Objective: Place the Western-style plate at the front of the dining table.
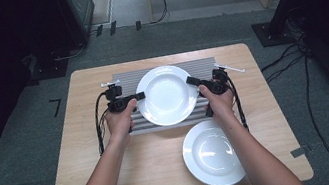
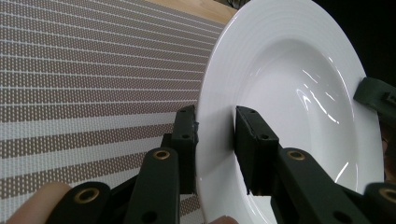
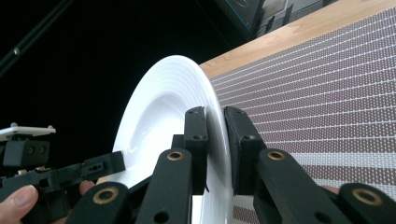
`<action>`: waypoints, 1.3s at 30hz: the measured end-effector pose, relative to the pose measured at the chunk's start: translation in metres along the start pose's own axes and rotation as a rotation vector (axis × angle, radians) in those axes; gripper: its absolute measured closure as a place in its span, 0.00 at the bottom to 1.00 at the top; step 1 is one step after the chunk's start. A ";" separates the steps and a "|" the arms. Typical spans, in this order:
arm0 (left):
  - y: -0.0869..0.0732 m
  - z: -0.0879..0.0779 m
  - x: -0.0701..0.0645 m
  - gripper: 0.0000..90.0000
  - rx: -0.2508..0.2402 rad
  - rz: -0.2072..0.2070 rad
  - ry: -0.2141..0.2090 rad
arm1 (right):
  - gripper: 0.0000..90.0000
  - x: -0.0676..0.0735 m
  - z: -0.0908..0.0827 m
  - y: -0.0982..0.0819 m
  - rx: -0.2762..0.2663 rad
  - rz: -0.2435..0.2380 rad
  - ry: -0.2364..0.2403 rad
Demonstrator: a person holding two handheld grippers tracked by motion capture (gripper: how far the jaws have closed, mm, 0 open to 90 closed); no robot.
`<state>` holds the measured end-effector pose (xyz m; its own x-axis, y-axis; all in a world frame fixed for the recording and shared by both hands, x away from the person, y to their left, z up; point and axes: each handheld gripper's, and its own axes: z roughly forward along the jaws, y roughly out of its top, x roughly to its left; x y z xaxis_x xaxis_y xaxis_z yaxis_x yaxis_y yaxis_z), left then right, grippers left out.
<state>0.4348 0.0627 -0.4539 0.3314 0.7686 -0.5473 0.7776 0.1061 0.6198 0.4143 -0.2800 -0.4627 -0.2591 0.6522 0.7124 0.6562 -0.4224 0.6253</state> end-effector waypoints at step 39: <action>0.013 0.060 0.036 0.80 0.069 -0.138 0.069 | 0.87 -0.050 0.064 0.006 0.039 0.192 -0.166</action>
<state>0.4891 0.0534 -0.4991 0.1835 0.7913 -0.5832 0.8490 0.1715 0.4998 0.4759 -0.2746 -0.5148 -0.0088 0.6581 0.7529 0.7095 -0.5265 0.4685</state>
